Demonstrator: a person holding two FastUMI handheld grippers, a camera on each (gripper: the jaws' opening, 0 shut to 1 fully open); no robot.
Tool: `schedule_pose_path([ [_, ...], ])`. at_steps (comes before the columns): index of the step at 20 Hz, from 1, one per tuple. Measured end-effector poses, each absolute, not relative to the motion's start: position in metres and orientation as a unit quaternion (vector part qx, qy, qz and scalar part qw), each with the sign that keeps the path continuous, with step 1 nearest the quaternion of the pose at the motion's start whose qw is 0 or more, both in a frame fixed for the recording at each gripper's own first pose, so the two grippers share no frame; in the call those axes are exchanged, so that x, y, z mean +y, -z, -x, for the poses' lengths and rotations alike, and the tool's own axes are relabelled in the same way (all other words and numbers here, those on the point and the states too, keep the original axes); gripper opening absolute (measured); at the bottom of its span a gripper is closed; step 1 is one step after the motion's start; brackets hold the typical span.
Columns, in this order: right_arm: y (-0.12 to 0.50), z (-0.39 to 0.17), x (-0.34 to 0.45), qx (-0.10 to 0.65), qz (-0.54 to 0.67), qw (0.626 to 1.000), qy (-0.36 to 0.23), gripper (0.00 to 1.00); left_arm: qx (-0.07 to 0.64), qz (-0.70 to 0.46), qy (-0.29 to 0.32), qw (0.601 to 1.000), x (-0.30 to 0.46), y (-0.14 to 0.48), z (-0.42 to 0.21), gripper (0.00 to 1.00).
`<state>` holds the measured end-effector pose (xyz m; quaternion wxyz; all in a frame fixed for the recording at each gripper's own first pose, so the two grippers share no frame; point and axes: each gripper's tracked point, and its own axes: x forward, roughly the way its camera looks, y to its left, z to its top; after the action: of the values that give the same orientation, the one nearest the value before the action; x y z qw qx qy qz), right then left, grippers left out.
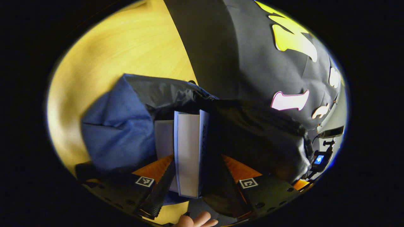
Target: Open the schoolbag, grab two books from the bookshelf and put them into the schoolbag.
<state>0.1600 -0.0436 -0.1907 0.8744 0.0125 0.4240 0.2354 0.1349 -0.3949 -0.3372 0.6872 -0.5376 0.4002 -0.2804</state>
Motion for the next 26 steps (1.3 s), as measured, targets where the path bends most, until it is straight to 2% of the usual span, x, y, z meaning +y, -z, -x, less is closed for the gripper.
schedule_pose_path([
  [7,0.207,-0.161,-0.04,0.43,-0.05,0.878,-0.205,0.0,0.398,0.481,0.26,0.737,-0.298,0.303,-0.089,0.83],
  [12,0.204,-0.168,-0.043,0.423,-0.071,0.89,-0.155,0.01,0.408,0.409,0.266,0.772,-0.237,0.28,-0.039,0.83],
  [15,0.201,-0.165,-0.047,0.42,-0.057,0.896,-0.137,0.03,0.4,0.339,0.262,0.81,-0.195,0.26,-0.023,0.83],
  [20,0.188,-0.163,-0.053,0.399,-0.052,0.909,-0.107,0.09,0.341,0.255,0.238,0.873,-0.121,0.197,-0.029,0.83],
  [22,0.181,-0.158,-0.054,0.39,-0.056,0.914,-0.094,0.13,0.324,0.231,0.236,0.886,-0.1,0.173,-0.03,0.83],
  [26,0.154,-0.143,-0.053,0.35,-0.056,0.932,-0.079,0.43,0.292,0.182,0.228,0.911,-0.064,0.131,-0.024,0.83],
])
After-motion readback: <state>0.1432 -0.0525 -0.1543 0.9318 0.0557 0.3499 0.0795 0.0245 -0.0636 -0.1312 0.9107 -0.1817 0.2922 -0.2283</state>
